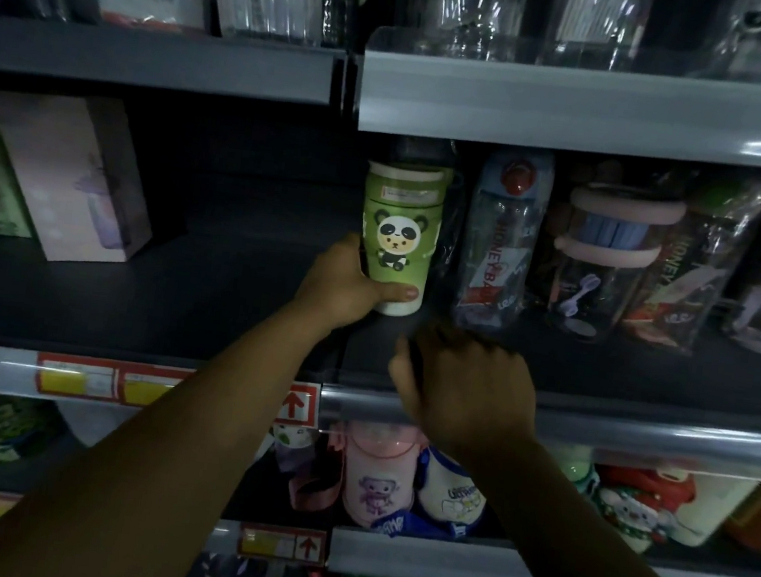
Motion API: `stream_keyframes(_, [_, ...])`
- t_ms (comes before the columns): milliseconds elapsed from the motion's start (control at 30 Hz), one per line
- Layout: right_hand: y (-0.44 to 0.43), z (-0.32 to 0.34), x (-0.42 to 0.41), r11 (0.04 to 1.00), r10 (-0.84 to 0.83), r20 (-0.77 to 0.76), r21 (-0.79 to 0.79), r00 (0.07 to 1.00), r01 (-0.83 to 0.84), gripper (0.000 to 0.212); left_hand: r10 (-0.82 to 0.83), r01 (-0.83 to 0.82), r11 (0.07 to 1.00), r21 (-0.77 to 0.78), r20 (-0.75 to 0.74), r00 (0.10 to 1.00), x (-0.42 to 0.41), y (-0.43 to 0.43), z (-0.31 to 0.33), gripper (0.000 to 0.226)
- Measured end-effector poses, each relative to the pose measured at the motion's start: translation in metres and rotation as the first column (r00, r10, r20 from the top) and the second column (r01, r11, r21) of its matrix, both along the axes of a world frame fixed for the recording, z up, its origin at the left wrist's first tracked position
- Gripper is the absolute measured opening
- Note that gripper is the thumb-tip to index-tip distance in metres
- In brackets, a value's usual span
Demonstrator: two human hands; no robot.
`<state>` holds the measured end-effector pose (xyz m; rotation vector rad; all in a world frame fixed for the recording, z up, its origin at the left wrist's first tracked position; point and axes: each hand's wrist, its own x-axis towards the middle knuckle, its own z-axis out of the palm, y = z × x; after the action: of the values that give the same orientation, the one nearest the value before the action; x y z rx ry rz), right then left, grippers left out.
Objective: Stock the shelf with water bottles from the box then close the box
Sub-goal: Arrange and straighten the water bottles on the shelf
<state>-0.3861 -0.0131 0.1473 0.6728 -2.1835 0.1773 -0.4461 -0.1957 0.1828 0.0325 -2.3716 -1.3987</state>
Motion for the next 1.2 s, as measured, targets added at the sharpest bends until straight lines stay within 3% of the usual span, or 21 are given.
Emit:
stream_keyframes(233, [0.000, 0.000, 0.000, 1.000, 0.022, 0.012, 0.008, 1.000, -0.022, 0.037, -0.032, 0.031, 0.999, 0.037, 0.027, 0.999, 0.001, -0.001, -0.005, 0.074])
stream_keyframes(400, [0.001, -0.001, 0.001, 1.000, 0.011, 0.047, 0.018, 0.999, -0.012, 0.040, -0.058, 0.052, 0.990, 0.130, 0.042, 0.997, 0.000, -0.002, -0.006, 0.067])
stream_keyframes(533, [0.001, -0.002, -0.001, 0.999, 0.031, 0.089, 0.021, 0.996, -0.033, 0.041, -0.008, 0.009, 0.996, 0.084, -0.010, 1.000, -0.002, 0.002, -0.007, 0.066])
stream_keyframes(733, [0.000, -0.001, 0.000, 1.000, 0.007, 0.067, 0.026, 0.998, -0.008, 0.036, 0.092, -0.094, 0.995, -0.038, -0.029, 0.995, -0.056, -0.016, -0.044, 0.105])
stream_keyframes(900, [0.001, -0.002, 0.000, 0.999, 0.034, 0.054, 0.008, 0.998, -0.035, 0.037, -0.012, 0.008, 0.997, 0.080, 0.047, 0.999, 0.001, -0.003, -0.006, 0.071])
stream_keyframes(1200, [0.000, -0.001, -0.001, 1.000, 0.027, 0.067, 0.007, 0.997, -0.028, 0.039, -0.030, 0.030, 0.999, 0.027, -0.015, 0.999, -0.001, -0.004, -0.007, 0.071])
